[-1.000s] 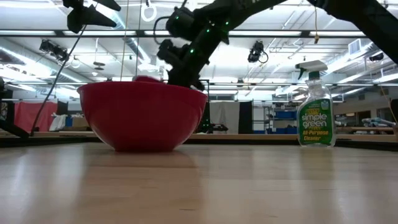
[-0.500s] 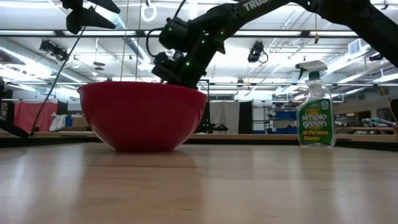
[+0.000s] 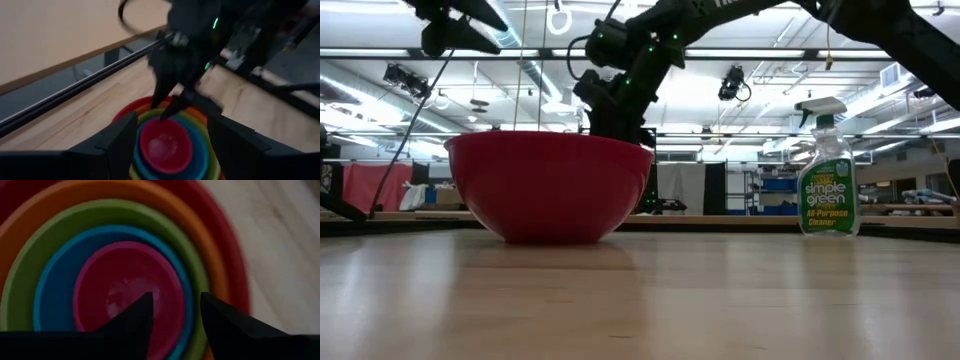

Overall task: Nest bowls inside each other
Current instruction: Stack the pink bowl on top of the blue bowl, then return to Home Position

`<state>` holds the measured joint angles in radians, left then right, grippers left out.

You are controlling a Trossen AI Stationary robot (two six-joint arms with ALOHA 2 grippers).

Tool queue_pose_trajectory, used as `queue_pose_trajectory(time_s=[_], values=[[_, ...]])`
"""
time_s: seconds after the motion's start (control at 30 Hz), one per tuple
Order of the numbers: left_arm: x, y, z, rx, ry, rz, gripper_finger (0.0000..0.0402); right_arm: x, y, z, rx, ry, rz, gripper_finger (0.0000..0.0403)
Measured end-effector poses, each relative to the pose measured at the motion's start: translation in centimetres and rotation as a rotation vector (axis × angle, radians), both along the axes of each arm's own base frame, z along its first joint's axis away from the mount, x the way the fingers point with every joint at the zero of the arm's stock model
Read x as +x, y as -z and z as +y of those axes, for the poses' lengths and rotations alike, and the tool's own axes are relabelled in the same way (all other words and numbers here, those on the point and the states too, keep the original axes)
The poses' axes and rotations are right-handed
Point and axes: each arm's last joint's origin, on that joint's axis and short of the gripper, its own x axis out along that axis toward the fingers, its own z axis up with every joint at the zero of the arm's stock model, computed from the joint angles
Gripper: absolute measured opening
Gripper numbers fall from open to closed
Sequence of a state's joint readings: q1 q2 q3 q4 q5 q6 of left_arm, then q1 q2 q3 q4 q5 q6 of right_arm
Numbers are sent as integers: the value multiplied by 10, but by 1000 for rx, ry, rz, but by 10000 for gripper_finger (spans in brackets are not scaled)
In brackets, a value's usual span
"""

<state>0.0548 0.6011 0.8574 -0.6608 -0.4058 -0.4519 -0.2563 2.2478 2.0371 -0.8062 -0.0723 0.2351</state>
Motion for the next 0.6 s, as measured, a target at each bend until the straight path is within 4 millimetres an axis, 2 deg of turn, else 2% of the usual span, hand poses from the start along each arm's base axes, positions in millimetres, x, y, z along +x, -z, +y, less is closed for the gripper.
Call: queue_pose_trajectory(time_s=[0.13,0.37,0.5,0.6], values=[[-3,5,1,19,-42,67,244,-3,-16,-6,-4,11,-2,169],[-5,3,1,57,-27,57,244,-16,-38,-4,-28,20,21,169],[-10,-1,0,78,-9,17,244,-29,-64,2,-70,15,-1,168],[-16,-4,-3,97,17,-83,244,-43,-87,6,-105,24,-55,168]])
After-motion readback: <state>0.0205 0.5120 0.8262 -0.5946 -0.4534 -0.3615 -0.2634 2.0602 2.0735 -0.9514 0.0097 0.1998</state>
